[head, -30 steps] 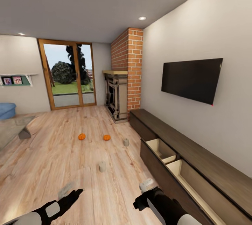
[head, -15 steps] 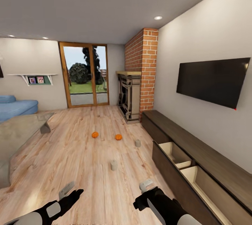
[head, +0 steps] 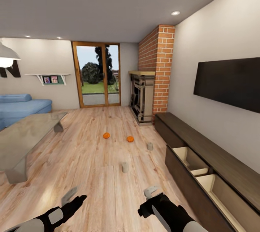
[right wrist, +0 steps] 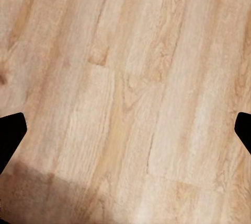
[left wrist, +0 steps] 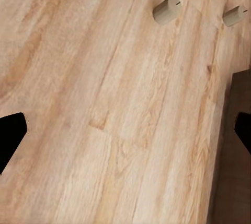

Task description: Place each of the two pumpkins and all three candles from the living room inside a cabinet in the living room (use any cabinet), then make sure every cabinet is closed, and position the cauldron so it is next to a table in the living room.

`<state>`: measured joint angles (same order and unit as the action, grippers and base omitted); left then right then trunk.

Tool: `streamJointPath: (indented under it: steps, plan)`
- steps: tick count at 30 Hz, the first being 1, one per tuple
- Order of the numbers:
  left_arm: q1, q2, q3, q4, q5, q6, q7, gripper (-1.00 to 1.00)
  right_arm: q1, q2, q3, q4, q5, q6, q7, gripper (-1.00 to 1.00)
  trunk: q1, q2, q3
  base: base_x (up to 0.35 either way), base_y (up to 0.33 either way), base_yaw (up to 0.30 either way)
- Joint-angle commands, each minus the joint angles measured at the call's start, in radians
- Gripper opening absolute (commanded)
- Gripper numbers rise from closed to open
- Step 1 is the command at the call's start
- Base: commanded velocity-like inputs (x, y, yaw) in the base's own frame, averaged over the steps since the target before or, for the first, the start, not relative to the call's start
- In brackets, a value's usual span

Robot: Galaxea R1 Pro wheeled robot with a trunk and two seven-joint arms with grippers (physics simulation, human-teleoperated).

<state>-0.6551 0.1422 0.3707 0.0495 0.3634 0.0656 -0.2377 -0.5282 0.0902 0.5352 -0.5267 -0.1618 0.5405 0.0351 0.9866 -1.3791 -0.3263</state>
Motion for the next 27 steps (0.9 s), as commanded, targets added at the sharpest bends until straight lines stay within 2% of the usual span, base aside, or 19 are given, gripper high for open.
streamJointPath:
  steps: [1, 12, 20, 22, 27]
  plan:
    - [-0.001, 0.001, 0.001, 0.003, 0.011, 0.004, -0.005, 1.00, -0.001, -0.001, 0.005, -0.001, -0.010, 0.004, -0.003, 1.00, 0.000, -0.001, -0.003, 0.029, 0.000, 0.169]
    - [-0.001, 0.000, 0.001, 0.003, 0.011, 0.003, -0.005, 1.00, -0.001, -0.001, 0.005, -0.001, -0.010, 0.004, -0.002, 1.00, 0.000, -0.001, -0.018, 0.119, 0.000, 0.165]
    - [-0.001, 0.000, 0.001, 0.003, 0.011, 0.003, -0.005, 1.00, -0.001, -0.001, 0.005, -0.002, -0.010, 0.001, 0.000, 1.00, 0.000, -0.001, -0.020, 0.210, -0.030, 0.043]
    - [-0.001, 0.000, 0.001, 0.003, 0.011, 0.003, -0.004, 1.00, -0.001, -0.001, 0.006, -0.002, -0.009, -0.067, -0.004, 1.00, 0.000, -0.001, -0.020, 0.110, -0.040, 0.002]
    - [-0.001, 0.000, 0.001, 0.003, 0.011, 0.003, -0.004, 1.00, -0.001, -0.002, 0.006, -0.002, -0.009, -0.126, -0.002, 1.00, 0.000, -0.001, -0.020, 0.044, -0.016, 0.001]
